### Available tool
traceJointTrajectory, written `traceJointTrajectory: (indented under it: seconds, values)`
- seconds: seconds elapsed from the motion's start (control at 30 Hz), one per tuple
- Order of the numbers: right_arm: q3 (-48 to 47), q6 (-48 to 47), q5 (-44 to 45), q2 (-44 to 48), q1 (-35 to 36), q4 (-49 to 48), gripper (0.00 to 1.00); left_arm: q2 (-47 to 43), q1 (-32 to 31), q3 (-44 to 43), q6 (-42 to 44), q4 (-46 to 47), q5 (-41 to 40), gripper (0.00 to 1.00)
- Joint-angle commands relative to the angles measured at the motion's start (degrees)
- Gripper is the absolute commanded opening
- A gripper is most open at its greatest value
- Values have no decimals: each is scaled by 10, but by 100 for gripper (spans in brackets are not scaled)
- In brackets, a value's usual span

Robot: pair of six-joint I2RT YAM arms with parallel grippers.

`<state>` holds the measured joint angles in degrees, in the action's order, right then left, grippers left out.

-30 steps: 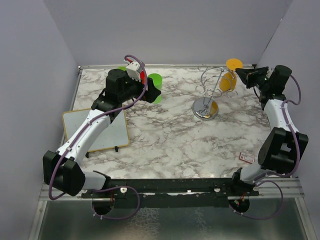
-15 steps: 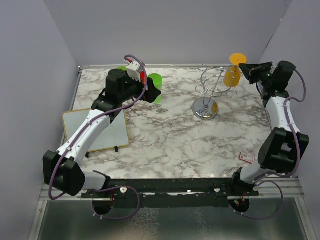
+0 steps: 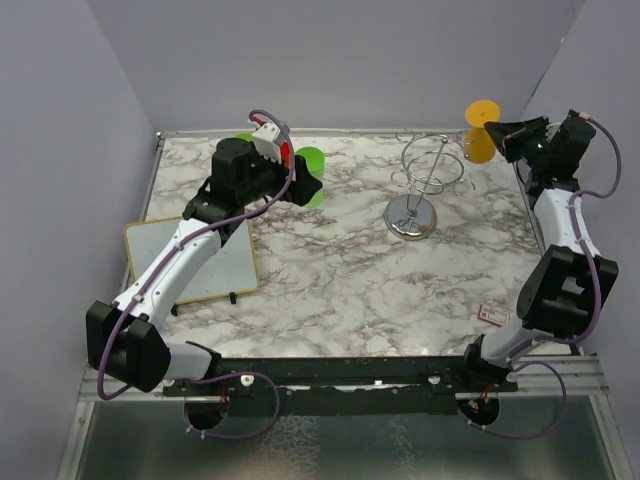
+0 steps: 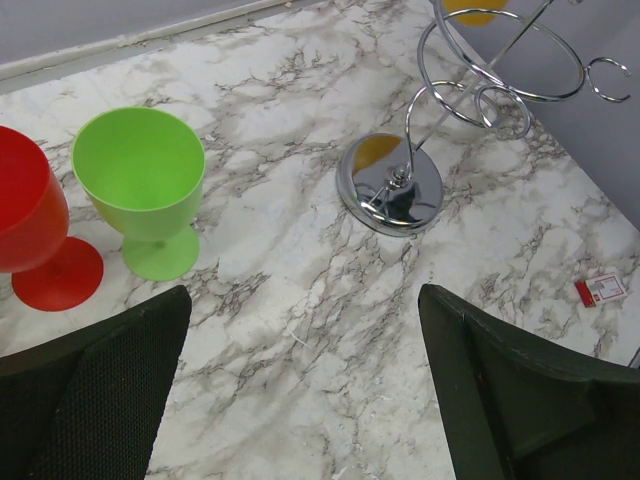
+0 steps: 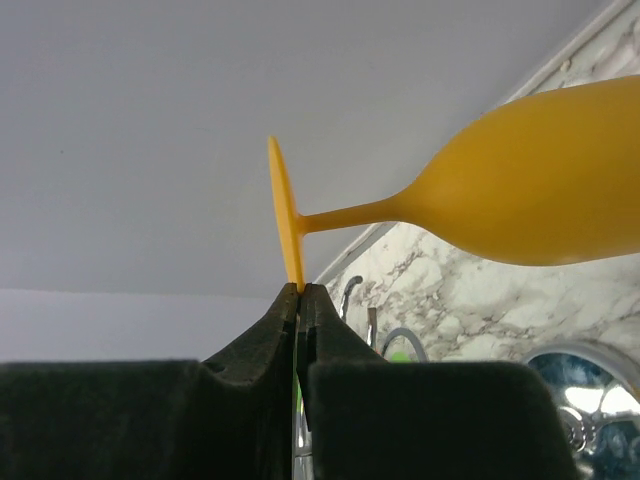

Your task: Take the wine glass off the wine glass rack

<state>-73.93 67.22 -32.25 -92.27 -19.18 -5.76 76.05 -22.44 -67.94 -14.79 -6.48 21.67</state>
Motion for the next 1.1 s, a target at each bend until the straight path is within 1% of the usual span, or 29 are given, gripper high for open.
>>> traceJointTrajectory:
  seconds: [0.0,0.27,0.43,0.53,0.67,0.77,0.87,0.97,1.07]
  values:
    - [-30,-57,-20,-2,-3,-100,1,3,4,-6,-4,10,13,99]
    - [-50,-78,-70,22,-3,-186,1,6,3,-5,-5,8,10,99]
    - [-58,-65,-123,43,0,-253,1,5,3,-5,-6,8,9,99]
    - [-59,-59,-148,62,14,-285,1,4,4,-4,-9,6,6,99]
    - [-61,-93,-166,98,59,-291,1,1,3,-7,-9,1,-2,99]
    - [-58,-131,-176,118,107,-286,1,-9,3,-8,-9,-1,-12,99]
    - [-52,-175,-179,137,157,-278,1,-25,3,-12,-19,-14,-39,99]
    - [-37,-194,-191,151,195,-288,1,-58,5,-21,-59,-61,-86,98]
    - [-20,-216,-200,164,230,-293,1,-115,6,-23,-85,-90,-107,97]
